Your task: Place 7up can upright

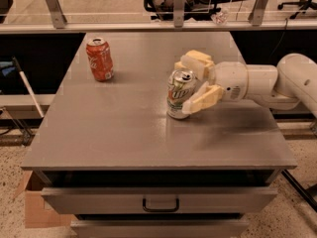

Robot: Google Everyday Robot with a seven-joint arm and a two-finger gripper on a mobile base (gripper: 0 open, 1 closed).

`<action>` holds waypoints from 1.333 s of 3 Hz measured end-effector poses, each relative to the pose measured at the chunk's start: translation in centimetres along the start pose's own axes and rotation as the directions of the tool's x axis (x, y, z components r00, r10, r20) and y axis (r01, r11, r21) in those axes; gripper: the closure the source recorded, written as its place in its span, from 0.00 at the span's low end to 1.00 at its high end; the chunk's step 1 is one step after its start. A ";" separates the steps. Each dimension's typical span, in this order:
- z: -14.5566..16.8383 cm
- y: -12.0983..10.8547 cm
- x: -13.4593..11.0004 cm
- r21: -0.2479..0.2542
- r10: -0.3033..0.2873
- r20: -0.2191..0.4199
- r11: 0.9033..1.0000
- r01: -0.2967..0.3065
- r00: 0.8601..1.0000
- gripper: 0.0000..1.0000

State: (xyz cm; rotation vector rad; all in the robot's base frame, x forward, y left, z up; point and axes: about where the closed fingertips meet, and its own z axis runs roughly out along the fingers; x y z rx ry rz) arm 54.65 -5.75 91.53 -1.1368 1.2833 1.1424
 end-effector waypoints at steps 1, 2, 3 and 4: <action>-1.3 0.5 0.5 0.033 0.000 -0.024 0.999 0.000 1.000 0.00; -4.3 1.0 0.6 0.139 0.004 -0.059 0.990 0.004 0.998 0.00; -8.8 1.3 0.9 0.323 0.064 -0.115 0.946 -0.023 0.991 0.00; -9.1 0.6 0.5 0.371 0.069 -0.118 0.928 -0.021 0.991 0.00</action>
Offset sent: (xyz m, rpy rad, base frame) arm -0.0280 -0.1242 -0.0063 -0.1247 0.0114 -0.3867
